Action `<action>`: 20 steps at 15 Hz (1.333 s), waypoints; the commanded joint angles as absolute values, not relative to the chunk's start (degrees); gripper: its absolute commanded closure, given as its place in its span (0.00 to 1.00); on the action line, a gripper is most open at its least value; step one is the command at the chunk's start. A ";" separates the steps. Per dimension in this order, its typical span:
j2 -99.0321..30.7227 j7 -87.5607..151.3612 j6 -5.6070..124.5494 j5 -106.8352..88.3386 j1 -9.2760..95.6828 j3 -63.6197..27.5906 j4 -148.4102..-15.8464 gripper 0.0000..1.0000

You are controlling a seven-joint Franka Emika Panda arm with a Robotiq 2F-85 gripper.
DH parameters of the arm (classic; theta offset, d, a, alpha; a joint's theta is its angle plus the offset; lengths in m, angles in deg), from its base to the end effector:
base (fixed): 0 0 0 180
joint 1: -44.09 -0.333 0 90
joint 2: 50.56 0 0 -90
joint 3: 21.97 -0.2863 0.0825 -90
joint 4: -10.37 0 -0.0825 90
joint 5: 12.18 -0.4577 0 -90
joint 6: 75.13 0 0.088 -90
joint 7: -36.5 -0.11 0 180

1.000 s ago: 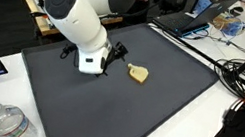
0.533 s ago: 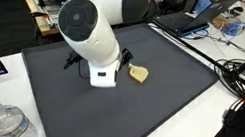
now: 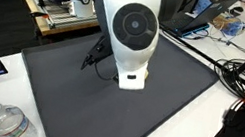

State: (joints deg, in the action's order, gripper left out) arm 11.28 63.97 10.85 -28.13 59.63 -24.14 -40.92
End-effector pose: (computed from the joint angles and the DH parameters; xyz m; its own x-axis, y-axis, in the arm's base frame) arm 0.7593 -0.1577 0.1589 0.9313 0.2443 -0.2703 0.0974 -0.8818 -0.4614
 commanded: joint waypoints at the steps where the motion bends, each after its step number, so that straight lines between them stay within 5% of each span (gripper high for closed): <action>1: 15.54 55.27 5.89 -23.37 55.98 -23.29 -31.34 0.00; 20: 15.87 29.11 3.89 -8.58 36.51 -13.47 -27.19 0.00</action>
